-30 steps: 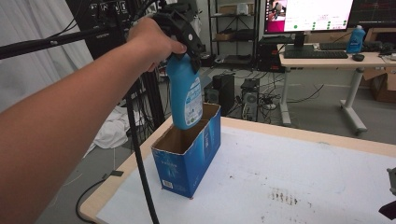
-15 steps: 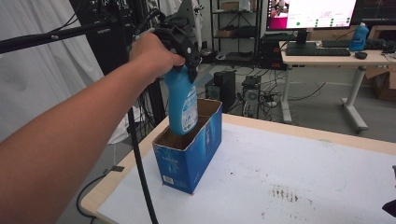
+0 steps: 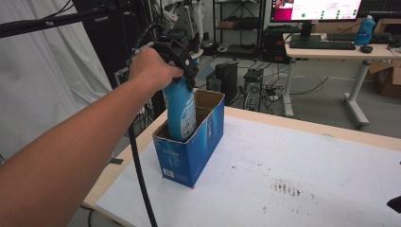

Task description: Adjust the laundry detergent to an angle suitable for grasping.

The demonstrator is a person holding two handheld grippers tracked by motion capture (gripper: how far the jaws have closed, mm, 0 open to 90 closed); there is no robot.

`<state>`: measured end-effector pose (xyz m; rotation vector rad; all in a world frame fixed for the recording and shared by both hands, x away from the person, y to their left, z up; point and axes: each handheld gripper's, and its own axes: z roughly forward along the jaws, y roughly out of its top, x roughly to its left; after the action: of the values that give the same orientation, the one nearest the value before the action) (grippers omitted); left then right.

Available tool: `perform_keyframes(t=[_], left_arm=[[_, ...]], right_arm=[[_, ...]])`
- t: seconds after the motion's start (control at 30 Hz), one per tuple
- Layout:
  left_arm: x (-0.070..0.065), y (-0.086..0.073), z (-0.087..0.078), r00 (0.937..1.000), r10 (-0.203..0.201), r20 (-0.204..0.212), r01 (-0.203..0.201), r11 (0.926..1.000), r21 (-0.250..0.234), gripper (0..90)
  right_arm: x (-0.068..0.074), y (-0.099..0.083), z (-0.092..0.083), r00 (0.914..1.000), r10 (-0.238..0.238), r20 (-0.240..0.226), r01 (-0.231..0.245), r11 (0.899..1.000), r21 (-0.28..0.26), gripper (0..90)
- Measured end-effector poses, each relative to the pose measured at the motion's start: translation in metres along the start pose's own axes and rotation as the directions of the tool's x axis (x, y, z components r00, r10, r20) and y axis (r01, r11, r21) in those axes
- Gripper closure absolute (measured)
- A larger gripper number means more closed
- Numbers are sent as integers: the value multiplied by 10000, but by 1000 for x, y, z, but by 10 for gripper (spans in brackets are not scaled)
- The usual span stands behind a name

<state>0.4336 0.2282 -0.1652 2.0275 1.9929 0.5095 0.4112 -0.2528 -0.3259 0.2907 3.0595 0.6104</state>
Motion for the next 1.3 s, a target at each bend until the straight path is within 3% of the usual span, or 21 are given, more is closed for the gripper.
perform_keyframes(t=[0.6, 0.87, 1.3], left_arm=[[0, -23, 61, 9994, 311, 165, -317, 9989, 344, 379], [1, -30, 76, 9995, 255, 163, -261, 9989, 388, 379], [-2, -37, 95, 9984, 553, 144, -562, 9959, 707, 379]], right_arm=[[-1, 2, 4, 9999, 112, -37, -111, 9997, 232, 187], [-2, 1, 4, 9999, 163, -22, -162, 9996, 236, 187], [-2, 1, 5, 9998, 185, -43, -184, 9994, 288, 186]])
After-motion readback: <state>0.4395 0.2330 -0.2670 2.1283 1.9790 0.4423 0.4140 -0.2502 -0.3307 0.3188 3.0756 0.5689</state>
